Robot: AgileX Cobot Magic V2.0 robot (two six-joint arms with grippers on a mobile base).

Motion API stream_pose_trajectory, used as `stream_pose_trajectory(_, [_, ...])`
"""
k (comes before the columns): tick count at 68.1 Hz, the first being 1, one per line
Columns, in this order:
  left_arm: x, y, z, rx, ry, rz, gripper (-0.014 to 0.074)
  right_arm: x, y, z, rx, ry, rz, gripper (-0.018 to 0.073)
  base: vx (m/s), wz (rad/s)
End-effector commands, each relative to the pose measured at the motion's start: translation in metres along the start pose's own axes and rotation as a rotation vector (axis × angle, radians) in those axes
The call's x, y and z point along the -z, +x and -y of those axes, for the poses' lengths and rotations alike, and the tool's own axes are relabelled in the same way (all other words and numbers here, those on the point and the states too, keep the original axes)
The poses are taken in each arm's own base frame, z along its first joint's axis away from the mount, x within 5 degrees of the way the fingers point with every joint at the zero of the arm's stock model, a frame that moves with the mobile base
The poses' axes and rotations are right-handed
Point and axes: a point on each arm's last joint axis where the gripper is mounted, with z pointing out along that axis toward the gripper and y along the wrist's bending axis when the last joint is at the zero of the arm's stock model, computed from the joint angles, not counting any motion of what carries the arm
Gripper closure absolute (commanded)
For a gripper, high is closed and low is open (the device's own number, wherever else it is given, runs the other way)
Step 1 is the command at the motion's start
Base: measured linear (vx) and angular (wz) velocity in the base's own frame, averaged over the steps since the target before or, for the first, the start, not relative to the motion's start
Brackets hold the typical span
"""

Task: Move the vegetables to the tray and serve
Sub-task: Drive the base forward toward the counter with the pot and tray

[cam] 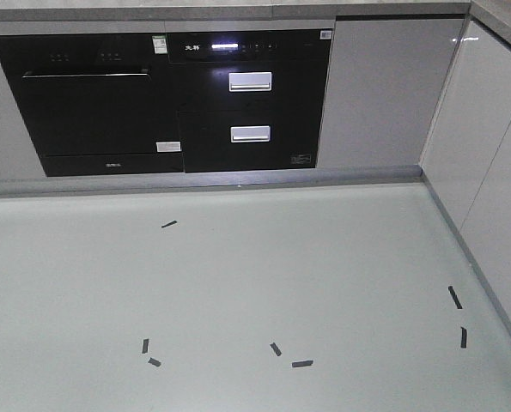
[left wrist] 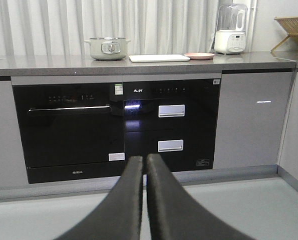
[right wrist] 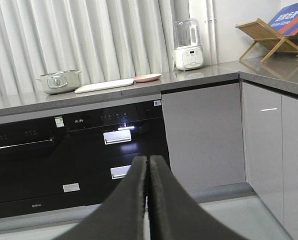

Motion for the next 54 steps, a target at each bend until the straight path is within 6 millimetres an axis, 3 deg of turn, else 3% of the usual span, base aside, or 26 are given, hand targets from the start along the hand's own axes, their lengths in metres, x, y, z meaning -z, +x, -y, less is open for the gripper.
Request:
stream_pose_trajectory(1, [0.0002,0.002,-0.0011,0.014,-0.008,0.058,0.0602,-0.0008,-0.0006,-0.001,0.016,-0.016,0.049,0.0565,0.0,0.0])
stream_pose_trajectory(54, [0.0002,0.002,-0.0011,0.014,-0.008,0.058,0.0602,-0.0008,-0.0006,-0.001,0.016,-0.016,0.049,0.0565,0.0,0.0])
